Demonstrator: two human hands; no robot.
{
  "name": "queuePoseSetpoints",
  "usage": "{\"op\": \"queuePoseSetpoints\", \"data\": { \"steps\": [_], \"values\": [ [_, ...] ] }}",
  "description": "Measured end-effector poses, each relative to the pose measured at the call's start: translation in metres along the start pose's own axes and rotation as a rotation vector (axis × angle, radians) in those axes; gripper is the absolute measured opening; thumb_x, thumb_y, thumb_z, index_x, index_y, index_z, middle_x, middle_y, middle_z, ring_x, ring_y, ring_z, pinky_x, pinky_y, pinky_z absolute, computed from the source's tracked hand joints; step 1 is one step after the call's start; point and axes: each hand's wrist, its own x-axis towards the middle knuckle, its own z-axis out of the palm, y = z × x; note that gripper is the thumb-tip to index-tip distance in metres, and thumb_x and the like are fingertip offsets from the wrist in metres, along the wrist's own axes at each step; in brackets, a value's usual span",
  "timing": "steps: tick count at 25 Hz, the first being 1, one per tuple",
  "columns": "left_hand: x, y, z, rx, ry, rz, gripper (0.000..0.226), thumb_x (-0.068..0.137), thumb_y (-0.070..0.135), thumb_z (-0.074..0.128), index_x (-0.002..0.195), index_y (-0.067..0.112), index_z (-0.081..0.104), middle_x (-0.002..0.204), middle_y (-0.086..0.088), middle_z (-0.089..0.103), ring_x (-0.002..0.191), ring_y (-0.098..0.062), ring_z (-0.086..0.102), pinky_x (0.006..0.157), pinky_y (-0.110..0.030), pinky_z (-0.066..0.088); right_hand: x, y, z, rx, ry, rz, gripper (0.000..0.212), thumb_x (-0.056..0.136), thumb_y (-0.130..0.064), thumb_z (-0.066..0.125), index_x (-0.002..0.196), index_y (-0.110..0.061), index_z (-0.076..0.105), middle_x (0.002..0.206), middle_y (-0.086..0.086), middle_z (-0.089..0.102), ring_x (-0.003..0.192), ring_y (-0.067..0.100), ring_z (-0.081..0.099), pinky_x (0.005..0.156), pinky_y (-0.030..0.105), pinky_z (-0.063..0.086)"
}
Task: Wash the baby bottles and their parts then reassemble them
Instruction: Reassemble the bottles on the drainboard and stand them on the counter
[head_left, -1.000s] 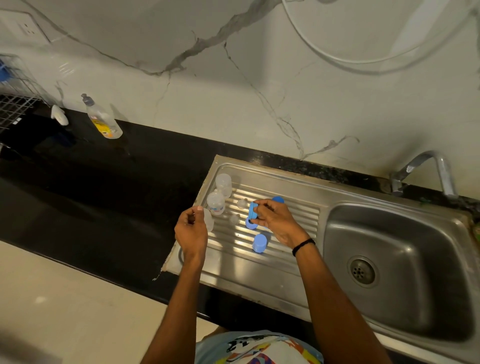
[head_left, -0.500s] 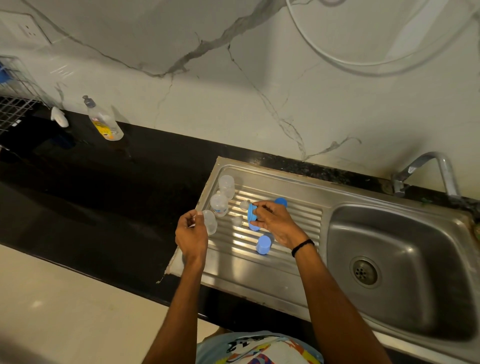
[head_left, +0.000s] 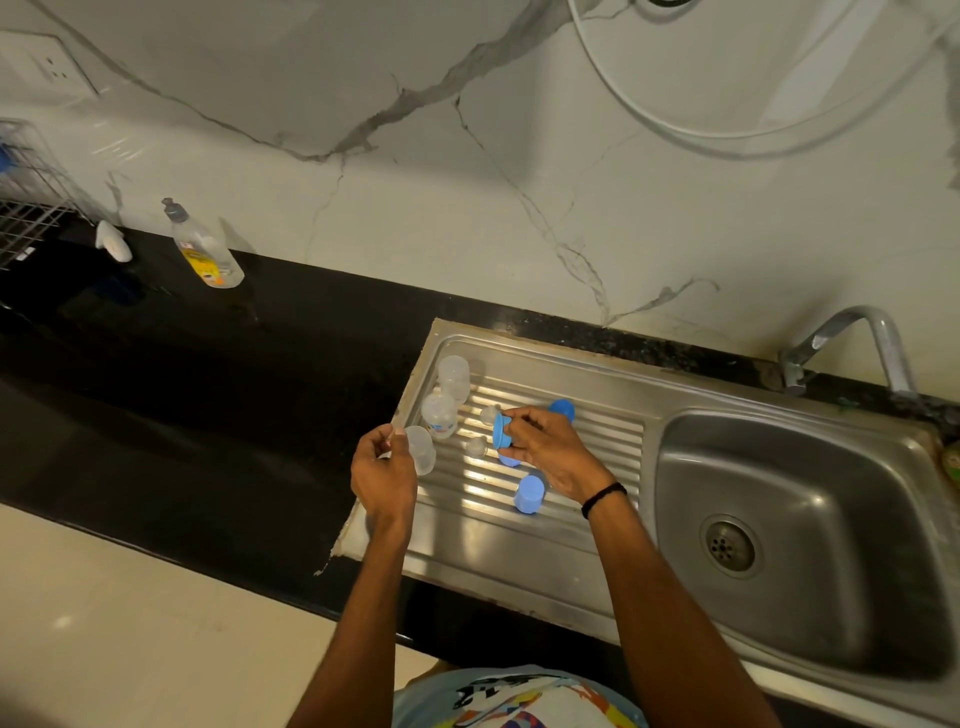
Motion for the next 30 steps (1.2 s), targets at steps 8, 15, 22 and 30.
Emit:
{"op": "queuePoseSetpoints", "data": {
  "steps": [8, 15, 22, 30],
  "values": [
    [0.003, 0.000, 0.001, 0.146, -0.036, 0.025, 0.040, 0.092, 0.028, 0.072, 0.127, 0.016, 0.059, 0.127, -0.013, 0.055, 0.116, -0.025, 0.056, 0.090, -0.032, 0.052, -0.003, -0.003, 0.007, 0.020, 0.003, 0.007, 0.017, 0.099, -0.011, 0.055, 0.113, -0.006, 0.063, 0.112, 0.016, 0.064, 0.098, 0.021, 0.068, 0.080, 0.027, 0.059],
    [0.002, -0.010, 0.006, 0.388, -0.175, 0.015, 0.088, 0.076, 0.031, 0.088, 0.149, 0.016, 0.041, 0.146, -0.016, 0.043, 0.134, -0.037, 0.039, 0.104, -0.052, 0.043, -0.007, -0.002, 0.008, 0.020, -0.003, 0.012, 0.014, 0.099, -0.011, 0.055, 0.111, -0.009, 0.063, 0.109, 0.012, 0.064, 0.099, 0.022, 0.067, 0.079, 0.028, 0.060],
    [0.001, -0.020, 0.012, 0.438, -0.198, 0.041, 0.082, 0.076, 0.019, 0.087, 0.146, 0.012, 0.045, 0.142, -0.015, 0.052, 0.134, -0.036, 0.046, 0.109, -0.051, 0.039, -0.007, 0.002, 0.006, 0.049, -0.002, 0.020, 0.011, 0.099, -0.011, 0.056, 0.107, -0.012, 0.064, 0.111, 0.014, 0.064, 0.100, 0.024, 0.068, 0.081, 0.031, 0.059],
    [-0.007, -0.009, 0.007, 0.304, -0.167, 0.036, 0.062, 0.081, 0.016, 0.083, 0.136, 0.013, 0.052, 0.132, -0.009, 0.058, 0.122, -0.026, 0.057, 0.098, -0.042, 0.053, -0.011, 0.002, 0.000, 0.058, -0.018, 0.015, 0.010, 0.098, -0.011, 0.058, 0.106, -0.010, 0.064, 0.117, 0.016, 0.063, 0.103, 0.025, 0.067, 0.080, 0.030, 0.059]
  ]
}}
